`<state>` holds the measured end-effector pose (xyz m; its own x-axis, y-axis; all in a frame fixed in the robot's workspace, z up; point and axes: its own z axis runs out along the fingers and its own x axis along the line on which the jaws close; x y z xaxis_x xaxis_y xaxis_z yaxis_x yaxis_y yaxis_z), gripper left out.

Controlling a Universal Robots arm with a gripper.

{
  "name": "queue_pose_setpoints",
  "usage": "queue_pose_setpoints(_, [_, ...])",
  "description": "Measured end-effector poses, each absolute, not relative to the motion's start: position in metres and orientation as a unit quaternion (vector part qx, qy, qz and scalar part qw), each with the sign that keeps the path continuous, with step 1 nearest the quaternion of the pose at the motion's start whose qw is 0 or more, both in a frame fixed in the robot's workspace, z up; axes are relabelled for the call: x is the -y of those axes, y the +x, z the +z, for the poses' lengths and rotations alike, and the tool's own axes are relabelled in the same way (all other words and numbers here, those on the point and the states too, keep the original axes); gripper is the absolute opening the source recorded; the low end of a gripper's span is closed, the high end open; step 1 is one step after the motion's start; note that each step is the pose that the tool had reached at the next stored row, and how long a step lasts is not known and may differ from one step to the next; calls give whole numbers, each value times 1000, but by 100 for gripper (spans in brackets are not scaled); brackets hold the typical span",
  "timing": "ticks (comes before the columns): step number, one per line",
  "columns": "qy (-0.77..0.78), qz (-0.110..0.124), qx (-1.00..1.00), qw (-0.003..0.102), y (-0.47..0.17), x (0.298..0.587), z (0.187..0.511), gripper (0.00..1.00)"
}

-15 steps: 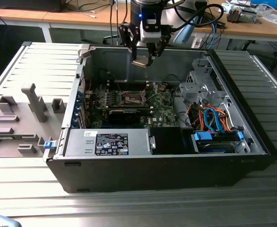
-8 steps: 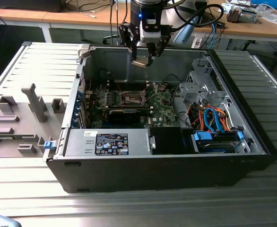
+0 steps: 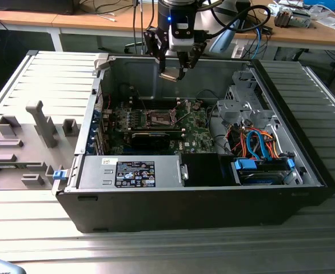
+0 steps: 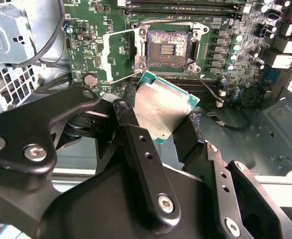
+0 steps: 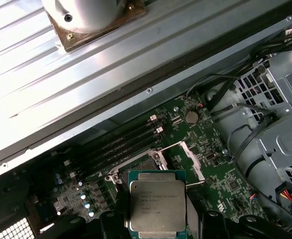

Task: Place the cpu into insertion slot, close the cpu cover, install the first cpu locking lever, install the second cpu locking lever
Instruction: 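Place the cpu into insertion slot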

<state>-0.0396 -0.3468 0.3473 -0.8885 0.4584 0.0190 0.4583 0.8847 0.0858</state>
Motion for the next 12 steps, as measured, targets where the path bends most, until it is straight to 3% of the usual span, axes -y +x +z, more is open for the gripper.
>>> queue_pose_setpoints(12, [242,44,-969,1,-40,347,347,55])
